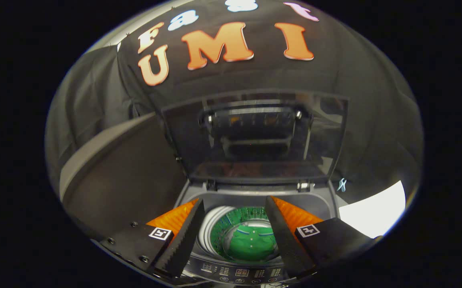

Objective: Put the clothes into the washing machine and then close the washing machine lid.

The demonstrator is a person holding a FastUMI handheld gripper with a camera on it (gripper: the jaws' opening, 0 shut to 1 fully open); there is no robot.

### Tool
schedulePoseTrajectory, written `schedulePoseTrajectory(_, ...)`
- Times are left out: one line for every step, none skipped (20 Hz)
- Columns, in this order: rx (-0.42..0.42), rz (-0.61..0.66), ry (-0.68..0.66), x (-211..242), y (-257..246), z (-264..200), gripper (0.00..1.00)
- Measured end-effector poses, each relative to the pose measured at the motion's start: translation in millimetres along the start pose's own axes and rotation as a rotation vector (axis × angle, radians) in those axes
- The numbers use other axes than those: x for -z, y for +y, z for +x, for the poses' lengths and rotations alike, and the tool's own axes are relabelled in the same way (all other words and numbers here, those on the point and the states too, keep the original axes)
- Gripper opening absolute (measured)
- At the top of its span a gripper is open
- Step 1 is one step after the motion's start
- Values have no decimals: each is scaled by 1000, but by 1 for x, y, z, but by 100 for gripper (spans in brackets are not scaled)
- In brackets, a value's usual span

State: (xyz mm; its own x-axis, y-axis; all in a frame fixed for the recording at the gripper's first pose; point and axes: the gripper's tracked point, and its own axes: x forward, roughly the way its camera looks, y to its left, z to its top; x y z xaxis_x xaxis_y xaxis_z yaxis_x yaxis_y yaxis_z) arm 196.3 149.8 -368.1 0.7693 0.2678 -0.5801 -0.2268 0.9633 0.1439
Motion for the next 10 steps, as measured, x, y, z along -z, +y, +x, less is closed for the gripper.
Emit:
schedulePoseTrajectory(9,10,-40,-16,1,-10,98)
schedulePoseTrajectory(19,21,-77,-32,1,-19,98)
schedulePoseTrajectory(26,37,-116,-47,1,-33,98)
schedulePoseTrajectory(27,53,-154,-63,1,-41,98)
schedulePoseTrajectory(26,65,-194,-80,2,-52,98)
schedulePoseTrajectory(29,65,-232,-97,2,-60,98)
schedulePoseTrajectory(37,53,-276,-115,-2,-66,97)
schedulePoseTrajectory(47,38,-311,-133,-3,-70,98)
schedulePoseTrajectory(48,30,-348,-152,-6,-74,98)
schedulePoseTrajectory(45,29,-380,-171,-9,-74,98)
